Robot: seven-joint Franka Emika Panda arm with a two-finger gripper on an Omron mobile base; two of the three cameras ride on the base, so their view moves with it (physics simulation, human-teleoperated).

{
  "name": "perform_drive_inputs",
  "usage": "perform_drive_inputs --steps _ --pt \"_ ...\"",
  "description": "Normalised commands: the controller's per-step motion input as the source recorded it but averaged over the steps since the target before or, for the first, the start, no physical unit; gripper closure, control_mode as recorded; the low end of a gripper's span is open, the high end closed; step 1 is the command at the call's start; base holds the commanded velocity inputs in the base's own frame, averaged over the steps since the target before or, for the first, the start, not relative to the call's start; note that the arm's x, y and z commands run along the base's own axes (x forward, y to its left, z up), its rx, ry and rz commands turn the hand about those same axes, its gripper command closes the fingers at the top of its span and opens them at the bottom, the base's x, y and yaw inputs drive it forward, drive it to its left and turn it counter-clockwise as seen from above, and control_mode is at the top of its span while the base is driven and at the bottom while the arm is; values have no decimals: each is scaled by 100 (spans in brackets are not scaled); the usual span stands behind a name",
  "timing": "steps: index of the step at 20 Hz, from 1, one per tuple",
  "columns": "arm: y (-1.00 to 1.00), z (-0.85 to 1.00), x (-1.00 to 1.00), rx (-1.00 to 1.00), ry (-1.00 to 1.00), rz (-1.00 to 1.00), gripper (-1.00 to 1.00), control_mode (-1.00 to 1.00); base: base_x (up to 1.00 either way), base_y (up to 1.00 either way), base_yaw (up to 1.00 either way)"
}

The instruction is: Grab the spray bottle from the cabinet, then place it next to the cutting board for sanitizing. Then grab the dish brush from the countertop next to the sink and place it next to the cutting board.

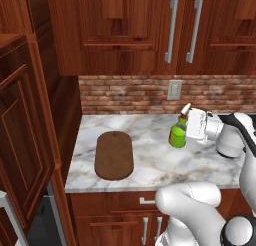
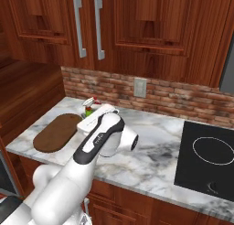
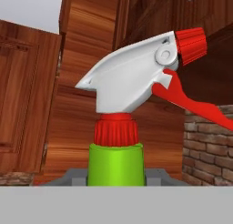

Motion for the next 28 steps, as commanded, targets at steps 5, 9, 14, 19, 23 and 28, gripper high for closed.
perform_drive_inputs --steps 5,9,14,19,23,28 --pt "18 -21 36 0 -3 0 100 -100 0 0 0" --pt "31 -22 40 0 0 0 100 -100 0 0 0" --pt "25 -16 45 0 0 0 100 -100 0 0 0" --pt "10 -11 39 0 0 2 100 -100 0 0 0" --pt "3 -14 38 0 0 2 100 -100 0 0 0" --pt "14 -17 39 0 0 1 100 -100 0 0 0"
